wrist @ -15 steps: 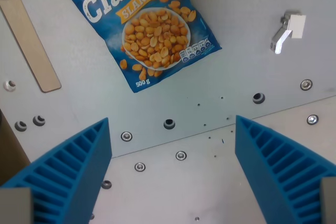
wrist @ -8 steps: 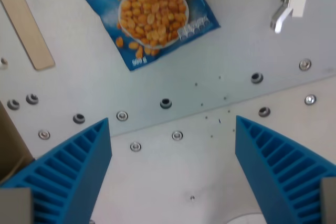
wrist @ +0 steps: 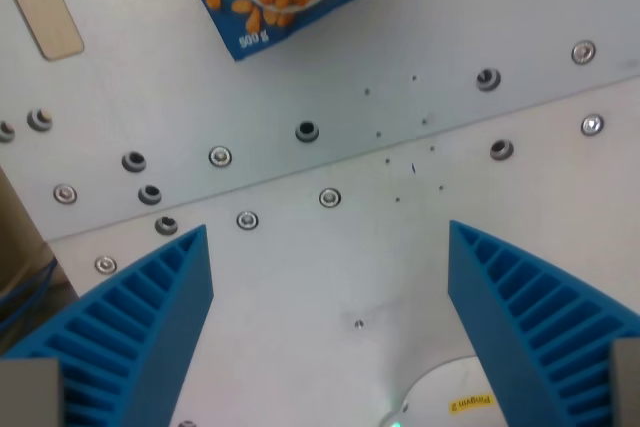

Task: Move in gripper negative x

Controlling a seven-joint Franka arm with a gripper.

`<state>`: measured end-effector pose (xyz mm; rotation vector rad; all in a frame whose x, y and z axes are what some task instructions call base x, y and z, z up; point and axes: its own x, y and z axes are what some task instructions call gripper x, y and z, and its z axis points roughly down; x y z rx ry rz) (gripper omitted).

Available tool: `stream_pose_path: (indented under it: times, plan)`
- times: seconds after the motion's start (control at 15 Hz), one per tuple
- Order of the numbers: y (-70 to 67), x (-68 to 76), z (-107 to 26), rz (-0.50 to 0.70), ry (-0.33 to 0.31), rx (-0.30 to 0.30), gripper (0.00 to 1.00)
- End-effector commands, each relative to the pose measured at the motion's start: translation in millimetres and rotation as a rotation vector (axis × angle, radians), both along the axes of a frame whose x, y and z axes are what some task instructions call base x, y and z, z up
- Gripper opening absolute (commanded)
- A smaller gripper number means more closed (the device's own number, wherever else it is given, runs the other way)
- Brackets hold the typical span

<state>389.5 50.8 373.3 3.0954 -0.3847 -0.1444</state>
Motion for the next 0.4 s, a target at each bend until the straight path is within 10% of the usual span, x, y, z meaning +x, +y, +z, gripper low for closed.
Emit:
stream_pose_path:
  times: [0.07, 0.4]
  plan:
    - [5.4, -25.6, 2.6, -0.019, -0.085, 0.003, 1.00]
    - [12.0, -49.7, 2.8, -0.019, -0.085, 0.003, 1.00]
